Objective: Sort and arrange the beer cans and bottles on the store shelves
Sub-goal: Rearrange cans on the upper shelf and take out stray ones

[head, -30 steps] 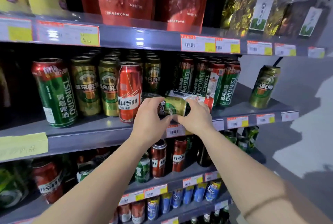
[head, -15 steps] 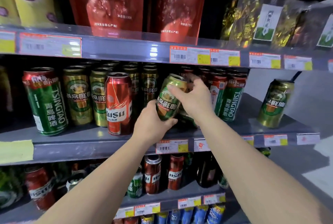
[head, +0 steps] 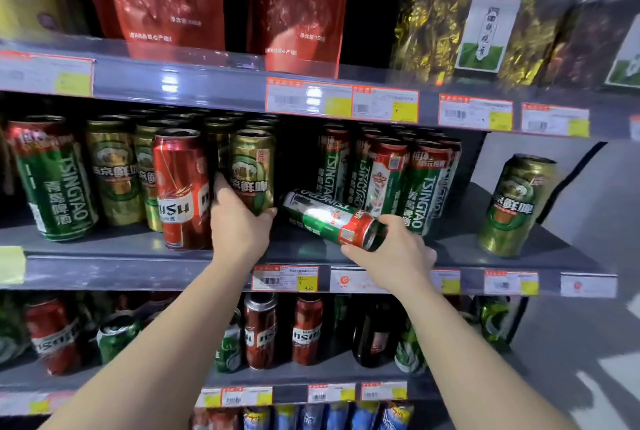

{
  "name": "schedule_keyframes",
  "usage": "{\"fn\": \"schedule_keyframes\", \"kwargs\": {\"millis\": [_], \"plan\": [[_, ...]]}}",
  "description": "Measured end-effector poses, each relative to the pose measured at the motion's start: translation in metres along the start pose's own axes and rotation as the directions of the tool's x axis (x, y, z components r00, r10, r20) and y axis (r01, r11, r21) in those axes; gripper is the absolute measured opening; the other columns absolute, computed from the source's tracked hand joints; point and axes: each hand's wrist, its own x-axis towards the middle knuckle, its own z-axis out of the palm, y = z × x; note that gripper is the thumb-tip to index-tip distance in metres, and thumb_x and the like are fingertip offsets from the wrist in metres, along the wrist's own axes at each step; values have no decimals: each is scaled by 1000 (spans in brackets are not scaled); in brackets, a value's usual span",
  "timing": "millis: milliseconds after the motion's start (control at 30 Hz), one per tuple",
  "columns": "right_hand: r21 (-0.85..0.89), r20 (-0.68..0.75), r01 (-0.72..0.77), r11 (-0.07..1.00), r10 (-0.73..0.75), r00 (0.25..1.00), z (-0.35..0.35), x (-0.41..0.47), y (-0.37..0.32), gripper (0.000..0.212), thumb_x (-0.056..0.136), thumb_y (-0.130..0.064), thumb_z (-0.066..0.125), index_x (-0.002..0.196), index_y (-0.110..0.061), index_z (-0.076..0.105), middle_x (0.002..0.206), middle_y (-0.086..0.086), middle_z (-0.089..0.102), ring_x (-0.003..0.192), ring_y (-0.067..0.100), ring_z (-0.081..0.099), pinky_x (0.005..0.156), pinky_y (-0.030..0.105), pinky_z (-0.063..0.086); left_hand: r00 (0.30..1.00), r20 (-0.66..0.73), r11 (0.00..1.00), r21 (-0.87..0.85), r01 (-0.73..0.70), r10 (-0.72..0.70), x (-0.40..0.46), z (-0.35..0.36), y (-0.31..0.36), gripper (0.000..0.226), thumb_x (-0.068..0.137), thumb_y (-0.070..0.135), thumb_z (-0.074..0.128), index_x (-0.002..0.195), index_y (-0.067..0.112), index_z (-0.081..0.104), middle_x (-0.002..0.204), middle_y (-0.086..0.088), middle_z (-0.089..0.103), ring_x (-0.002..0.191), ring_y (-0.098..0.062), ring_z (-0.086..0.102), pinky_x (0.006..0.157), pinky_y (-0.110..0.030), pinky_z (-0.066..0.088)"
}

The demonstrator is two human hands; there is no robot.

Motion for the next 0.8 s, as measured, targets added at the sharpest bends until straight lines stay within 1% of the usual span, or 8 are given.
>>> {"fn": "schedule_keyframes", "kwargs": {"millis": [133, 233, 333, 433, 533, 600, 667, 800], "plan": [[5, 3, 37, 999, -37, 999, 5, 6, 0, 64, 59, -76, 62, 109, -37, 49, 92, -11, 60, 92, 20, 50, 79, 39, 24, 897, -238, 927, 46, -371, 371, -32, 5, 4, 78, 73, 14, 82, 140, 9, 42, 133, -15, 49, 126, -26, 37, 107, -28, 23], [47, 8, 53, 998, -53, 999, 4, 5, -1, 56, 59, -75, 65, 97, -39, 45, 86, -14, 56, 86, 18, 46, 80, 39, 29, 830, -55, 829, 122, -546, 555, -40, 16, 12, 71, 73, 13, 82, 136, 11, 49, 131, -10, 52, 124, -22, 40, 104, -17, 19], [232, 0, 86, 969, -89, 996, 0, 2, 0, 57, 60, -66, 72, 102, -39, 45, 96, -14, 57, 90, 14, 53, 84, 37, 42, 819, 324, 838, 119, -532, 474, -33, 30, 17, 94, 71, 24, 83, 149, 21, 31, 145, -4, 42, 134, -23, 34, 108, -29, 26], [483, -63, 156, 862, -144, 988, -13, -1, -8, 58, 61, -55, 76, 108, -38, 46, 106, -15, 57, 95, 7, 58, 68, 18, 44, 771, 484, 797, 216, -564, 415, -21, 37, 22, 105, 66, 36, 85, 151, 24, 25, 150, -2, 38, 137, -26, 32, 112, -37, 27], [562, -170, 248, 789, -183, 968, -30, 5, -21, 59, 63, -54, 76, 113, -41, 48, 108, -23, 59, 96, -2, 58, 70, 10, 42, 793, 407, 789, 230, -569, 453, -12, 43, 34, 87, 62, 44, 84, 138, 27, 44, 130, -1, 56, 118, -25, 52, 95, -38, 44], [624, -187, 271, 733, -196, 963, -40, 10, -24, 69, 69, -47, 78, 128, -35, 46, 115, -22, 57, 100, -1, 59, 80, 14, 47, 837, 364, 864, 142, -483, 408, -11, 49, 39, 76, 62, 48, 83, 127, 26, 50, 114, 3, 63, 104, -20, 59, 82, -35, 49], [683, -183, 253, 686, -175, 967, -46, 12, -20, 71, 75, -41, 77, 136, -30, 43, 115, -23, 53, 102, 0, 60, 81, 14, 51, 877, 379, 945, 15, -326, 296, -10, 57, 40, 68, 65, 48, 83, 121, 24, 52, 106, 5, 66, 97, -18, 63, 81, -36, 53], [628, -263, 246, 739, -97, 960, -47, 8, 8, 45, 83, -31, 72, 124, -28, 55, 107, -21, 56, 96, -5, 59, 71, 3, 45, 908, 390, 988, -51, -143, 151, 3, 71, 36, 66, 70, 48, 82, 121, 17, 54, 101, 1, 69, 95, -20, 66, 81, -34, 53]]}}
